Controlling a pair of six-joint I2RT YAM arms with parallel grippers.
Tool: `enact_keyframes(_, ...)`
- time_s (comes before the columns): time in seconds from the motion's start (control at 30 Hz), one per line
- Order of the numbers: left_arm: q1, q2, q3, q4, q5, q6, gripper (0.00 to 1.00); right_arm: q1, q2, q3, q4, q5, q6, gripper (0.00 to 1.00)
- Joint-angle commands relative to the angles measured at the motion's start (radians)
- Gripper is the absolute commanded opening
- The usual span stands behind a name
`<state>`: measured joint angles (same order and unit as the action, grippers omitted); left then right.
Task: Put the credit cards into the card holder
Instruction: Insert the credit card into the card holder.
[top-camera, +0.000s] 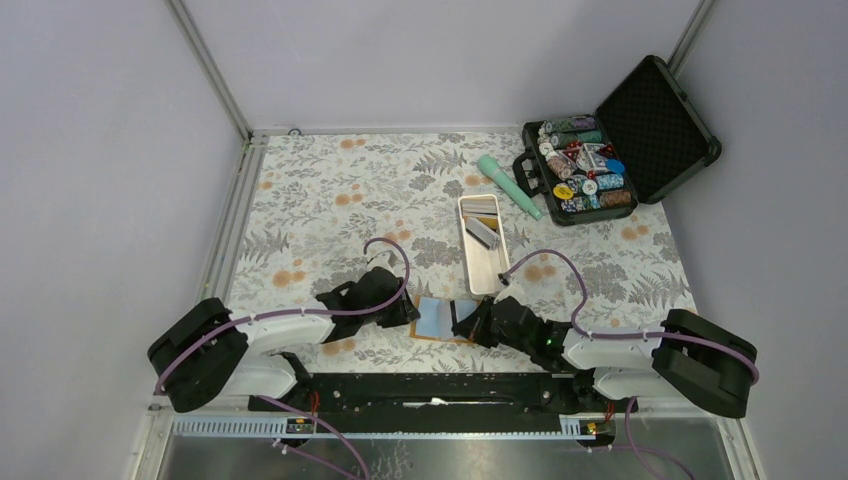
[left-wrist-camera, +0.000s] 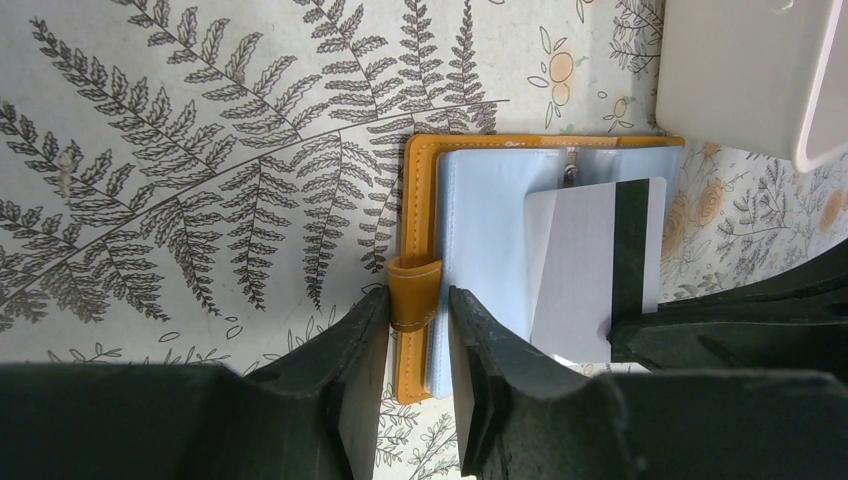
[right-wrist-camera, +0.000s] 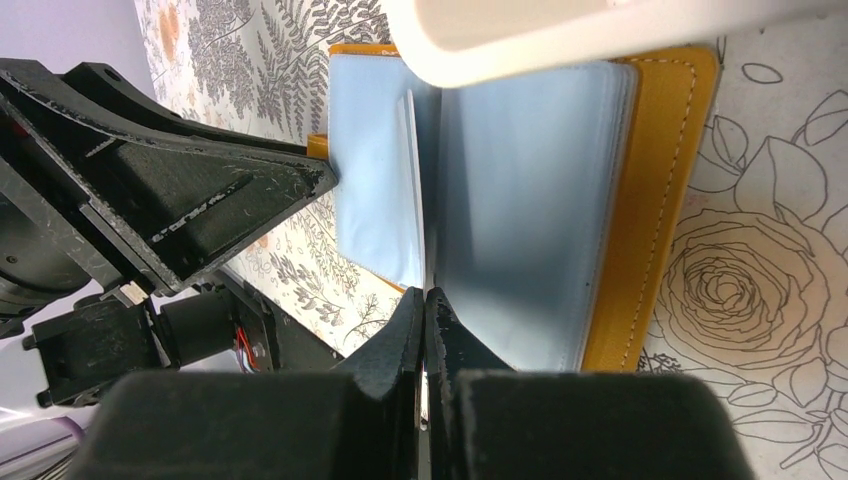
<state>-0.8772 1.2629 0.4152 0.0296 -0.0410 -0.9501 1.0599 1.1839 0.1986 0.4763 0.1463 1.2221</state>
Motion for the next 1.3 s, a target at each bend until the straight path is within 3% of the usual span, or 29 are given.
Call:
enact_keyframes(0.0,-0.009,0.027,0.009,-0.036,0.012,0.016,0.3,0.008,0.03,-0.012,0.025,0.059,0.007,0.0)
enact_keyframes(1.27,-0.012,0.023,0.011,-0.039,0.024,0.016,0.24,0.008,0.074,-0.016,0.061,0.087,0.042,0.0)
